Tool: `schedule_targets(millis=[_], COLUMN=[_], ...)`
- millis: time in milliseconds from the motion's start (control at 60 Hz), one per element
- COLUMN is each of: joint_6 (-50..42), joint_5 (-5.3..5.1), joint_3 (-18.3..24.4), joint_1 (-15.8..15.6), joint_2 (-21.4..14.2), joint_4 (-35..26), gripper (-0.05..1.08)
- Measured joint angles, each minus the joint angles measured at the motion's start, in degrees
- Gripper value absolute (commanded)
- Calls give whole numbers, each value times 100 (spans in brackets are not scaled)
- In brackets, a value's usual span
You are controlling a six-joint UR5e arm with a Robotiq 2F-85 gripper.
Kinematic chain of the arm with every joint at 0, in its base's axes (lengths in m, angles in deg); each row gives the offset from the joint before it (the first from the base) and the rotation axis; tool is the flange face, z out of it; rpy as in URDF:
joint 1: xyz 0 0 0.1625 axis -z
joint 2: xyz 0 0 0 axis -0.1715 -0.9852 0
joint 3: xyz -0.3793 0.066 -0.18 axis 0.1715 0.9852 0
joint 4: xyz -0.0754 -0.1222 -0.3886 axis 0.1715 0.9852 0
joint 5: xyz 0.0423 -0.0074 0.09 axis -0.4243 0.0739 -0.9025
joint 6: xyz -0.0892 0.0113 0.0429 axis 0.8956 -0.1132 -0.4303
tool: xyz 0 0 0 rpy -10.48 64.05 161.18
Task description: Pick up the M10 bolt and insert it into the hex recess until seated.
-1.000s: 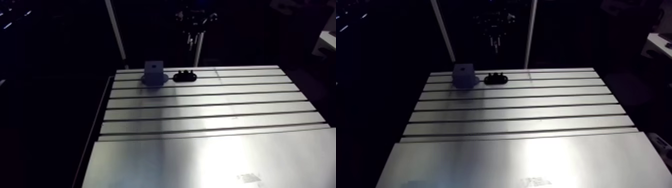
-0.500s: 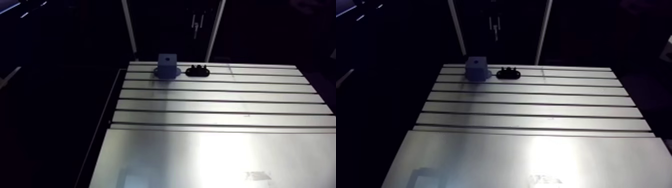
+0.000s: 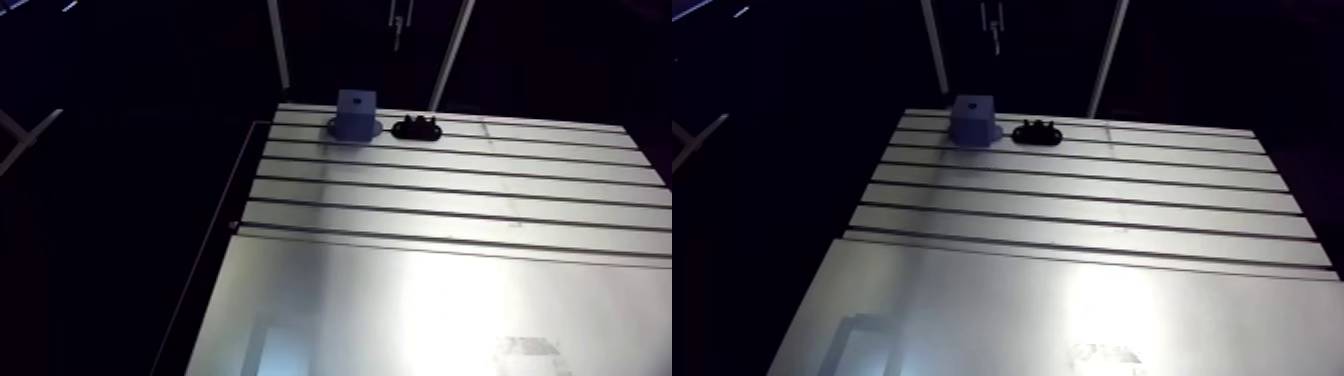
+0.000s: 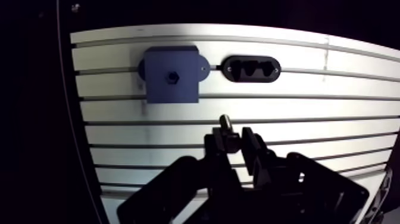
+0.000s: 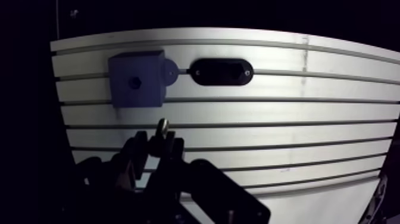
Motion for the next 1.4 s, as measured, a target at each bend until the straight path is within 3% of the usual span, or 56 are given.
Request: schedule_targets(millis=[650, 1400], joint_6=[-22, -24], joint_5=[-19, -41], joint_3=[83, 50], joint_1=[-243, -346], joint_2=[456, 611], joint_4=[484, 583], gripper=[80, 80])
